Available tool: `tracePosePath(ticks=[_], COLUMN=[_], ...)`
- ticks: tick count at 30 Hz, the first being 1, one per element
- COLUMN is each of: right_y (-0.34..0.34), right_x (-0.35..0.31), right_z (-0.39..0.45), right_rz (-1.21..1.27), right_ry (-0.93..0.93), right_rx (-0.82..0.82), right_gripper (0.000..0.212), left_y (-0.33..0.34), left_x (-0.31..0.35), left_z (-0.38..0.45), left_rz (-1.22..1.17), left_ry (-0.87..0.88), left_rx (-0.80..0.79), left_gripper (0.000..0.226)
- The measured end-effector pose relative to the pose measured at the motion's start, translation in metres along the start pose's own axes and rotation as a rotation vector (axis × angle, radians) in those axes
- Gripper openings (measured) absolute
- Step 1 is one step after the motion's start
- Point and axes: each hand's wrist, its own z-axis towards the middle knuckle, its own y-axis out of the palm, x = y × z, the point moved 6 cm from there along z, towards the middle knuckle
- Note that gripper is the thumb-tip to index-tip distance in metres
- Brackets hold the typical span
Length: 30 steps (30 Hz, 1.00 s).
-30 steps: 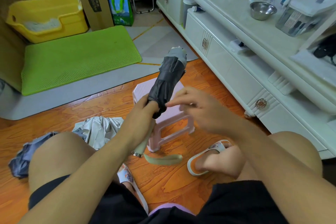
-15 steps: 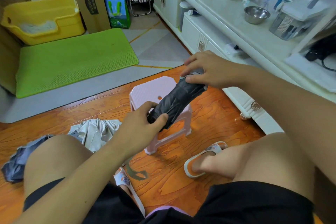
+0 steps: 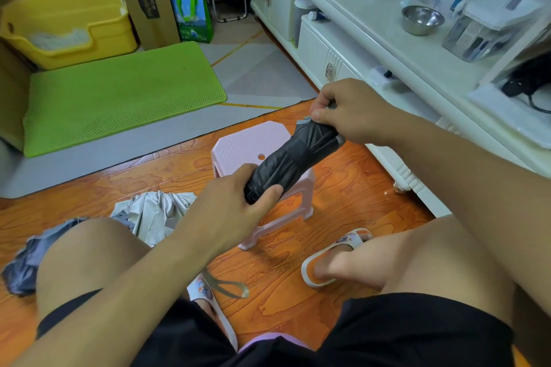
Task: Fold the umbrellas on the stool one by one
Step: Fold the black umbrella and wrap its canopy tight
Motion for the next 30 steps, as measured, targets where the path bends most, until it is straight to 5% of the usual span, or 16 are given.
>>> tracePosePath(ticks=[9, 13, 16, 23, 30], right_y=[0.003, 0.003, 0.002, 0.007, 0.011], right_x=[0.010, 0.013, 0.016, 0.020, 0.019], right_z=[-0.011, -0.019, -0.031, -0.029, -0.026], right_rz=[0.052, 0.119, 0.167, 0.023, -0.100], right_ry=[0.069, -0.032, -0.129, -0.127, -0.085], right_rx=[-0.047, 0.069, -0.028, -0.115, -0.157], right_gripper=[0.009, 0.009, 0.006, 0.010, 0.016], left_y=[0.008, 0.013, 0.009, 0.012, 0.020], left_x=[-0.010, -0.012, -0.020, -0.008, -0.004], left_z=[0.000, -0.004, -0.004, -0.008, -0.003], left_rz=[-0.128, -0.239, -0.323, -0.142, -0.123], left_ry=[-0.071, -0.127, -0.195, -0.158, -0.143], left_rx=[-0.096, -0.125, -0.111, -0.151, -0.184], left_gripper=[0.028, 0.023, 0.025, 0.056, 0.032])
